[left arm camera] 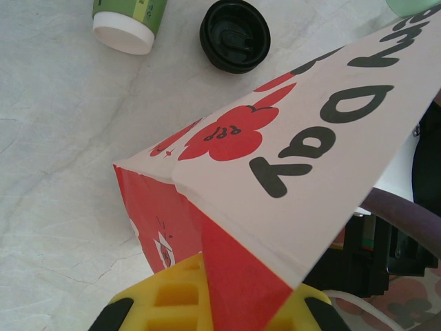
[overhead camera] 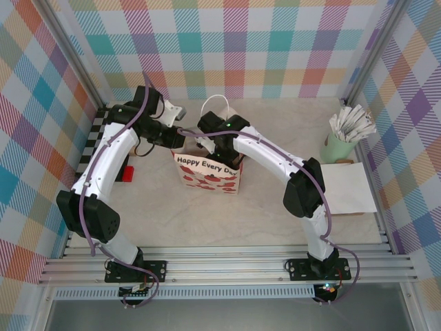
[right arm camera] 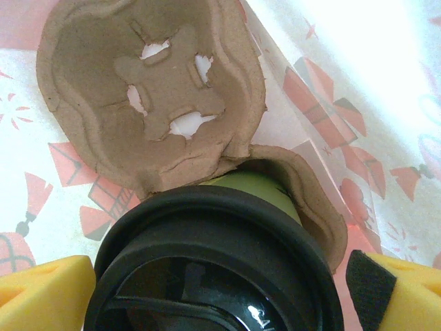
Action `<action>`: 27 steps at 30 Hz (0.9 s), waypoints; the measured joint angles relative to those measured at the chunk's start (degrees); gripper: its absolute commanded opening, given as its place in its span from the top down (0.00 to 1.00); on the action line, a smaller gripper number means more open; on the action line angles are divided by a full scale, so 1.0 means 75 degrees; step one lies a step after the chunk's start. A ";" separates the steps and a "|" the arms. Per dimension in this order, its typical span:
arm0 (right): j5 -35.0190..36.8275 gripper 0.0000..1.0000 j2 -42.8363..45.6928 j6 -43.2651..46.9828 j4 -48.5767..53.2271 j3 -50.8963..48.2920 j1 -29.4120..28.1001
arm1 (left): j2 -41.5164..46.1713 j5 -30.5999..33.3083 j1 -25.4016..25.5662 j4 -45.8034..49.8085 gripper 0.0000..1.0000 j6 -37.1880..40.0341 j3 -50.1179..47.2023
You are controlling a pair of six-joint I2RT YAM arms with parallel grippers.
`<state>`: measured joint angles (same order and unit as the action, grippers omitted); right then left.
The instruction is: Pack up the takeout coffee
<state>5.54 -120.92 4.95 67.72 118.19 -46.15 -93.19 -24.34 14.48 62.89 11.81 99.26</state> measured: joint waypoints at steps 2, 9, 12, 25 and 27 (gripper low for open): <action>0.0000 0.04 0.0000 0.0000 -0.0009 0.0000 0.0000 | 0.0000 0.0000 0.0003 0.0000 1.00 0.0000 0.0000; 0.0003 0.03 0.0000 0.0000 -0.0026 0.0000 0.0000 | 0.0000 0.0017 0.0000 0.0000 1.00 0.0000 0.0000; 0.0006 0.02 0.0006 -0.0003 -0.0026 0.0000 0.0000 | 0.0000 0.0032 0.0000 -0.0003 1.00 0.0000 0.0000; 0.0058 0.02 0.0204 -0.0149 -0.0026 -0.0009 0.0000 | -0.0015 0.0026 0.0003 -0.0006 1.00 0.0000 0.0000; 0.0058 0.02 0.0204 -0.0154 -0.0026 -0.0009 0.0000 | -0.0015 0.0026 0.0003 -0.0003 1.00 0.0000 0.0000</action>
<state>5.98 -119.39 3.79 67.53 118.13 -46.15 -93.30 -24.14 14.50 62.87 11.81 99.26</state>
